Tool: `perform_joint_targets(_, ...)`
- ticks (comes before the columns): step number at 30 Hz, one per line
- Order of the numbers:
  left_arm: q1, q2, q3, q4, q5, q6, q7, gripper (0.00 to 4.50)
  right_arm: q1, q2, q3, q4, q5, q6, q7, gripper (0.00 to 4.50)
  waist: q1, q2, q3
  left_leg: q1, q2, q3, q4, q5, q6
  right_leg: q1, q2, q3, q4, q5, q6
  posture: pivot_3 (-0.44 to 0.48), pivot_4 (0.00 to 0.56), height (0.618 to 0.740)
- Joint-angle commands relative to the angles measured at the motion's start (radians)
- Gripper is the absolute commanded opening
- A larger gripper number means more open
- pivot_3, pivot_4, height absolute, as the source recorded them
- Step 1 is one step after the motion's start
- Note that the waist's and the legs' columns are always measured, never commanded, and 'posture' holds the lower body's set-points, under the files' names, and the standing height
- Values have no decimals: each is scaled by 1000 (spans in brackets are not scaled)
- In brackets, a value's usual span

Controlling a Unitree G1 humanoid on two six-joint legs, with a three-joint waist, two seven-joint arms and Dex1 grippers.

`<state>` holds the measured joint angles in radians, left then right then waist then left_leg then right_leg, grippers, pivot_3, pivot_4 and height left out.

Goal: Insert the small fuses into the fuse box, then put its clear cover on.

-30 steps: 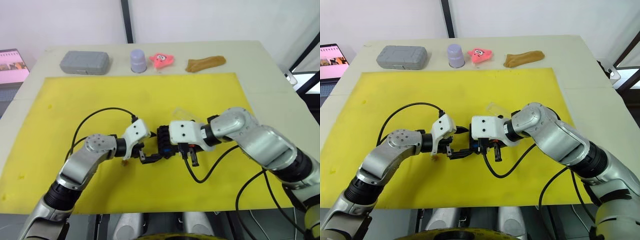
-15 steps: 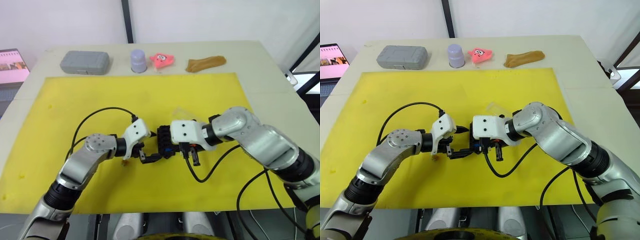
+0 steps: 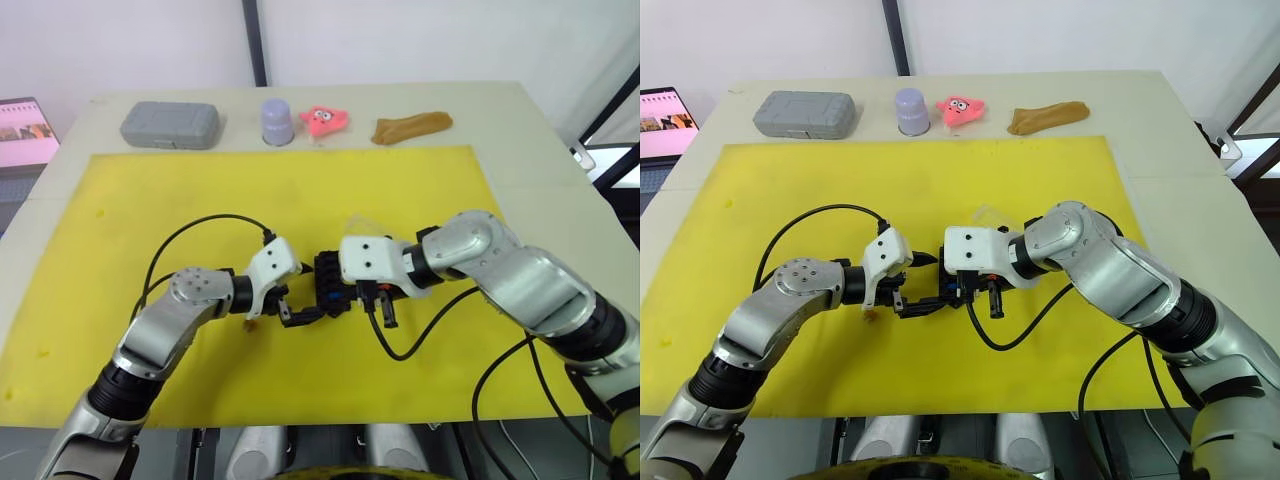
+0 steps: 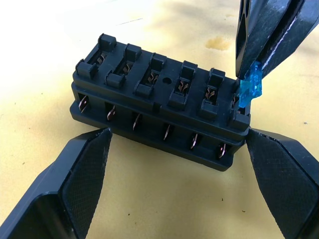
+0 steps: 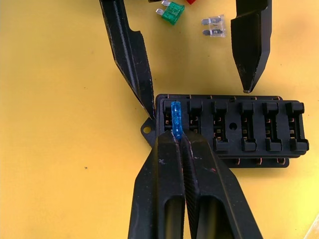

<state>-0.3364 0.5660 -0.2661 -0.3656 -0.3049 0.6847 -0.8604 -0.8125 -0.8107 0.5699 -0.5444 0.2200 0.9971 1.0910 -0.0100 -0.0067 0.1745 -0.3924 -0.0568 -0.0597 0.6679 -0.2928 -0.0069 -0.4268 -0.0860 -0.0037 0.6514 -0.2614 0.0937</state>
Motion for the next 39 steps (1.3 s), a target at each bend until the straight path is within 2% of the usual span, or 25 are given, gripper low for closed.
perform_joint_targets(1, -12, -2, 2, -29, -3, -6, 7, 4430, -14, 6, -23, -16, 16, 5, 2, 0, 0, 0, 0, 0, 0, 0, 0, 0, 0, 0, 0, 0, 0, 0, 0, 0, 150, 731)
perform_joint_targets(39, -13, -5, 3, -35, -9, 4, 21, 4430, 23, 4, 26, 8, -16, -28, -16, 0, 0, 0, 0, 0, 0, 0, 0, 0, 0, 0, 0, 0, 0, 0, 0, 0, 150, 731)
